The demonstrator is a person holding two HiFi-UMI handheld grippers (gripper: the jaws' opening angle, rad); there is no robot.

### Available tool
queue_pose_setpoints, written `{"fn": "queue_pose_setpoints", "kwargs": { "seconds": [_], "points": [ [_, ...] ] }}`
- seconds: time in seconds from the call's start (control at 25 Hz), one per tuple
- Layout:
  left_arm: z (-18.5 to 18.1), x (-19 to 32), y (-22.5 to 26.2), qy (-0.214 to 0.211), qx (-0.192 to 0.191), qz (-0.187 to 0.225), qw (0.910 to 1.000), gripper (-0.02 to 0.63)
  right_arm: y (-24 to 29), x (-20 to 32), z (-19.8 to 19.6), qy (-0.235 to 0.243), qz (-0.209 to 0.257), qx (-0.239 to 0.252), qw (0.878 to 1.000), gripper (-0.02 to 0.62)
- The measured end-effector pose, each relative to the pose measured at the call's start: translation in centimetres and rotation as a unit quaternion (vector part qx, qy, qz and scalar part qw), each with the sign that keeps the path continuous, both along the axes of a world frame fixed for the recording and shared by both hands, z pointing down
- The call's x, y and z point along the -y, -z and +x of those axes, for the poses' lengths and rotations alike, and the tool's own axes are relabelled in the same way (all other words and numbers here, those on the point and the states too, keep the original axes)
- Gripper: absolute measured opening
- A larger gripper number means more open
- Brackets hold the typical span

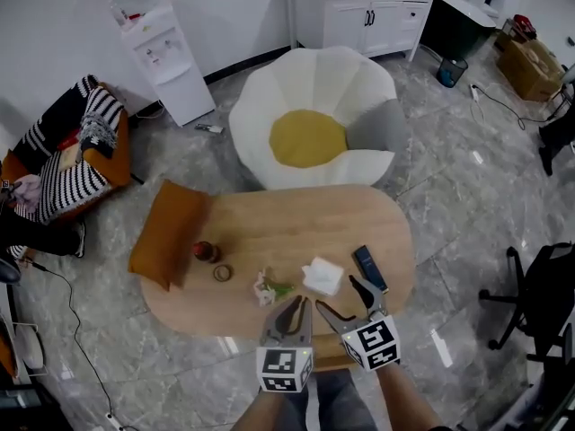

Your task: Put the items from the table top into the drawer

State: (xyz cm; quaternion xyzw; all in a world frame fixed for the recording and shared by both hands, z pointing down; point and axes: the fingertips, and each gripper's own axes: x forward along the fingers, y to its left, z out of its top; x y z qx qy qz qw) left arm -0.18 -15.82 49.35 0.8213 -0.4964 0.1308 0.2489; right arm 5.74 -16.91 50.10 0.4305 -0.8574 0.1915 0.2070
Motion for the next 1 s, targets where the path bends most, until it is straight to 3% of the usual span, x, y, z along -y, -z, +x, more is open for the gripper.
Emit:
{"fn": "queue_pose_setpoints", "kwargs": {
  "seconds": [0.56, 1.0],
  "points": [
    [0.0, 1.8, -5.9, 0.011, 0.002, -0.012, 0.9999, 0.028, -6.5, 2.0, 0.2, 0.001, -0.020, 0.002, 1.000, 0.408],
    [-0.3, 2.4, -10.4, 0.009, 0.026, -0.005, 0.9996, 0.028, -11.0, 2.4, 0.1, 0.002, -0.025, -0.002, 1.000, 0.449]
  ]
}}
